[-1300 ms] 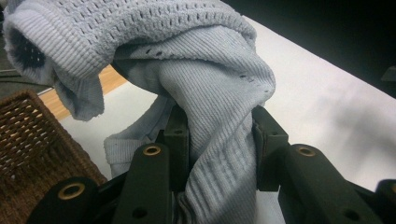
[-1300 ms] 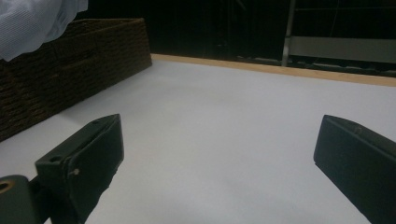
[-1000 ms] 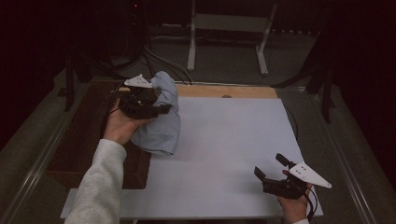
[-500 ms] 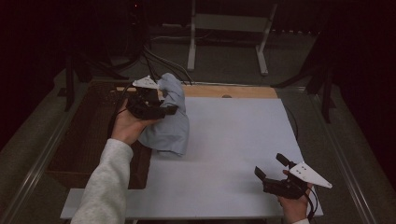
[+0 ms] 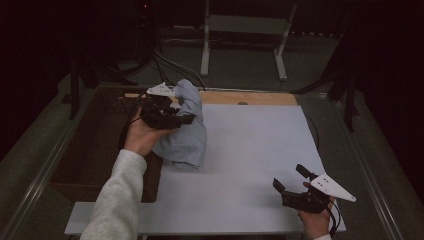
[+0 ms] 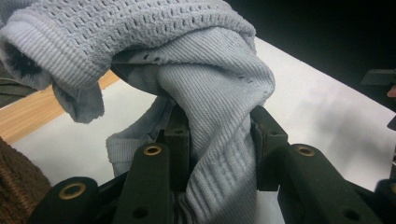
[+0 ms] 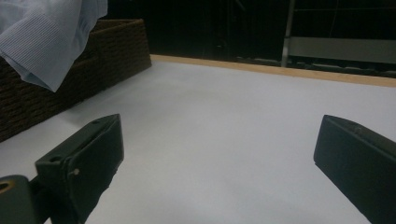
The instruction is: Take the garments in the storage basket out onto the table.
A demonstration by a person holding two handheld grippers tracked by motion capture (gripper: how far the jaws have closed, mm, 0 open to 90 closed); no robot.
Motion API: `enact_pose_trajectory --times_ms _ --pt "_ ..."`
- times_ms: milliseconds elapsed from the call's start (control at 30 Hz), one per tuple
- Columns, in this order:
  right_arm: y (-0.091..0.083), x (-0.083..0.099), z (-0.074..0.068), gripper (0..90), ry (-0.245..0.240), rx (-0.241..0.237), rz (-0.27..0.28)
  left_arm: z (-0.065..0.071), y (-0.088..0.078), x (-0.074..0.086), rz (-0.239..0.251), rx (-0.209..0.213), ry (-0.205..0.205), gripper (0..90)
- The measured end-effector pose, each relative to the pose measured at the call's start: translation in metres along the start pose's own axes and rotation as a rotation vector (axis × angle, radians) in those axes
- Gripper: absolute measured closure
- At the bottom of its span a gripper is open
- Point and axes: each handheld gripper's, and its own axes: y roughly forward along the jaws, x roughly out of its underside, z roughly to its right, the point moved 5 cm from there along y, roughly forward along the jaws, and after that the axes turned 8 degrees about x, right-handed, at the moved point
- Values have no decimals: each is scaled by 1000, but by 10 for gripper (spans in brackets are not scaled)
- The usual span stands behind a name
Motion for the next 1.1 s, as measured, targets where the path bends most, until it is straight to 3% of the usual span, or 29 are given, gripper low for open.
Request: enact_pose_trajectory --times_ms 1100 --pt "0 0 1 19 -1 2 3 6 27 11 -29 39 -7 661"
